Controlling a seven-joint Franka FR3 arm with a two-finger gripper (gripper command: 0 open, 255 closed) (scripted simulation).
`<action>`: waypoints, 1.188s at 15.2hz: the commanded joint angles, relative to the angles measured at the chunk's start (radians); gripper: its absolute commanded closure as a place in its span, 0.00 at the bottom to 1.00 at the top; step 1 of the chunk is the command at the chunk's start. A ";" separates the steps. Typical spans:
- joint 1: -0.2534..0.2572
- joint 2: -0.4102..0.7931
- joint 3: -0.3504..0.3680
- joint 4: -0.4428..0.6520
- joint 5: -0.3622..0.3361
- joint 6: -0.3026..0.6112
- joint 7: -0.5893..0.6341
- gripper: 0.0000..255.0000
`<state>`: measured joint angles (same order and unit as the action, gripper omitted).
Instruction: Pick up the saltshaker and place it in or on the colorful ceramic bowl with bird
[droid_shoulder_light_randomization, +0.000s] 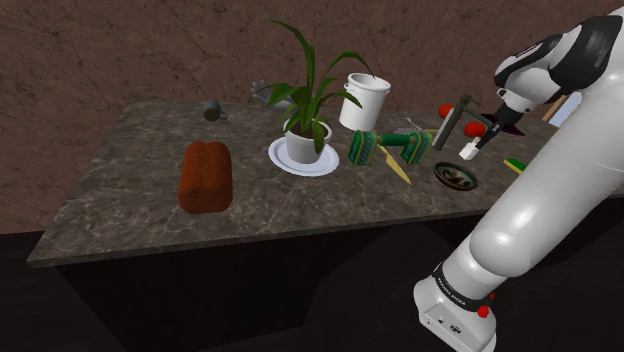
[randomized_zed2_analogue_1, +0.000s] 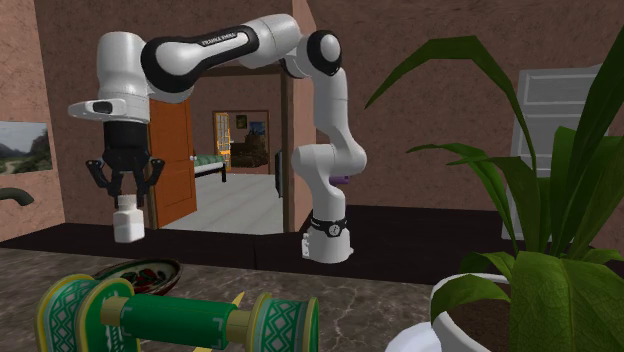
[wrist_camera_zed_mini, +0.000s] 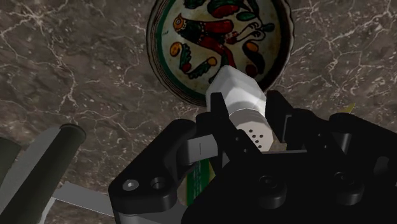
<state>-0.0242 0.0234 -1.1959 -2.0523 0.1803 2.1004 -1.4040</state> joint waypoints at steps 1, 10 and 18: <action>-0.008 0.035 -0.001 -0.012 0.041 0.021 -0.033 1.00; -0.068 0.154 0.045 -0.067 0.191 0.105 -0.146 1.00; -0.105 0.205 0.081 -0.086 0.257 0.139 -0.195 1.00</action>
<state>-0.1287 0.2275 -1.1157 -2.1373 0.4358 2.2381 -1.5982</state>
